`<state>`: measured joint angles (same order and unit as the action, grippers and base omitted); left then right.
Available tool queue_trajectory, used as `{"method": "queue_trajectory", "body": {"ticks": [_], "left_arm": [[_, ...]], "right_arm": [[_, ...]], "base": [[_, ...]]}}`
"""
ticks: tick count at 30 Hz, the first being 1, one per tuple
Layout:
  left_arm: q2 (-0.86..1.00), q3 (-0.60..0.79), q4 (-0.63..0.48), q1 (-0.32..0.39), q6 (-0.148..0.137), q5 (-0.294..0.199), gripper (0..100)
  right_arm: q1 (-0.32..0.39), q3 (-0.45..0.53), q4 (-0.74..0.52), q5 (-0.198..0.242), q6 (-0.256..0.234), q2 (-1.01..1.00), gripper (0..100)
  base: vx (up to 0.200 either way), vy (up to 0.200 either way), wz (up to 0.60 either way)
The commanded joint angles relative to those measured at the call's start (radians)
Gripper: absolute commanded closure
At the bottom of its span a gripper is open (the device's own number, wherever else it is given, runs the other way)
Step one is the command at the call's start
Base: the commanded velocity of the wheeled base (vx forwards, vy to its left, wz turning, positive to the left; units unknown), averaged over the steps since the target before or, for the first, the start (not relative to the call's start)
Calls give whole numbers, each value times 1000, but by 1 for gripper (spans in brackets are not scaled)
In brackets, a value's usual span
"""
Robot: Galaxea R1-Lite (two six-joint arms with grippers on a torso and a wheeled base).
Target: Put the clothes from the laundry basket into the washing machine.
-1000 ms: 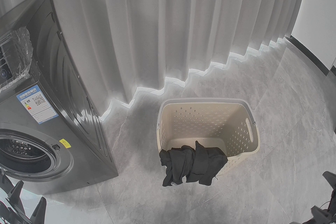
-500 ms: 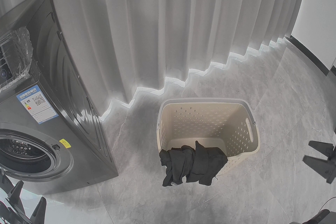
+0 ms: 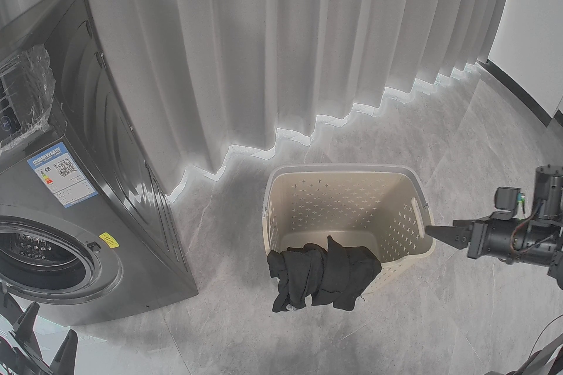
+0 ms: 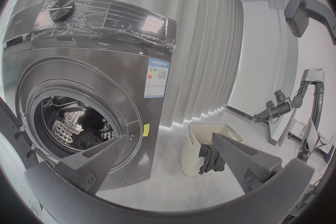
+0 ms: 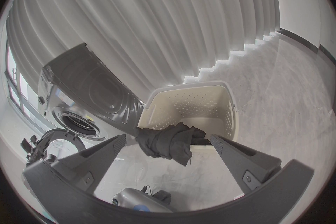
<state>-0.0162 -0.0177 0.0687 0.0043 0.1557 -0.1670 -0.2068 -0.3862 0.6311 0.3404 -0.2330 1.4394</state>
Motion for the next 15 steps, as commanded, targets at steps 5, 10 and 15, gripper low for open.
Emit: {"method": "queue_trajectory", "body": {"ticks": [5,10,15], "left_arm": [[13,18,0,0,-2,0,0],[13,18,0,0,-2,0,0],[13,18,0,0,-2,0,0]], "right_arm": [[-88,-48,211,-75,-11,378,0],[-114,-66,288,-87,-14,463,0],[-143,-72,371,-92,-17,555,0]], "base": [[0,0,0],[0,0,0],[0,0,0]]}}
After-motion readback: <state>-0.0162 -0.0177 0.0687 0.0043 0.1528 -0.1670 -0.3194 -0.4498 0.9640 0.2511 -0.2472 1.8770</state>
